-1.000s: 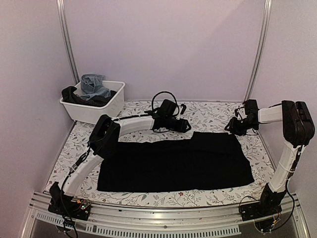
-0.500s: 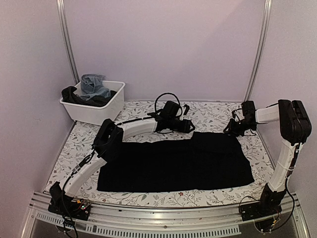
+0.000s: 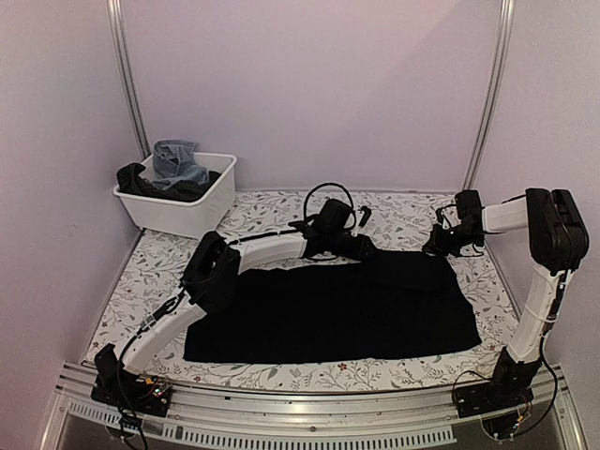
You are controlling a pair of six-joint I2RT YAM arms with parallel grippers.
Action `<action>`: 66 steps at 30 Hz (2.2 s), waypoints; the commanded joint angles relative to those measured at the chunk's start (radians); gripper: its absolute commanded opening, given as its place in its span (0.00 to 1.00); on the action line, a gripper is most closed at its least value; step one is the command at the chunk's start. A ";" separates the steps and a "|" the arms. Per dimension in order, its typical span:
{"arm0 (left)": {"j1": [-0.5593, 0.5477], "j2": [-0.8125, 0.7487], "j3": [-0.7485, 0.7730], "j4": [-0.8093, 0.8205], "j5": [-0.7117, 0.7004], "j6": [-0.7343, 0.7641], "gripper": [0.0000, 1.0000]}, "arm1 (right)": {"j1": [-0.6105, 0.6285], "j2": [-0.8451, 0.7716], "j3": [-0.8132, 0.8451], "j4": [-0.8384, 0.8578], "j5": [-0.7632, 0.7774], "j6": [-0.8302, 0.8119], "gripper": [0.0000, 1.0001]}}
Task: Fold and stack the mixed laundry pile
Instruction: Place the rectangle-folded T-shirt at the center of the board, then fold the rectangle-folded T-shirt at the center of the board.
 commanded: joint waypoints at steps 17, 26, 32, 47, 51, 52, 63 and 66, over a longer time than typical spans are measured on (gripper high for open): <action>0.002 -0.084 -0.128 0.062 -0.001 0.011 0.00 | 0.010 -0.143 -0.020 0.009 0.003 0.010 0.00; -0.018 -0.311 -0.454 0.273 -0.053 0.056 0.00 | 0.010 -0.259 -0.096 0.006 -0.034 0.037 0.00; -0.037 -0.434 -0.604 0.360 -0.061 0.114 0.00 | 0.011 -0.396 -0.214 0.015 -0.052 0.067 0.00; -0.163 -0.654 -1.003 0.513 -0.058 0.237 0.00 | 0.020 -0.799 -0.487 -0.083 -0.066 0.202 0.00; -0.196 -0.674 -1.056 0.508 -0.054 0.272 0.00 | 0.038 -0.909 -0.591 -0.088 -0.074 0.267 0.00; -0.203 -0.672 -1.058 0.500 -0.050 0.276 0.00 | 0.045 -0.926 -0.610 -0.095 -0.070 0.279 0.00; -0.233 -0.684 -1.104 0.455 0.035 0.309 0.00 | 0.089 -1.090 -0.692 -0.219 -0.019 0.357 0.00; -0.246 -0.688 -1.110 0.432 0.043 0.336 0.00 | 0.090 -1.131 -0.701 -0.248 -0.008 0.376 0.00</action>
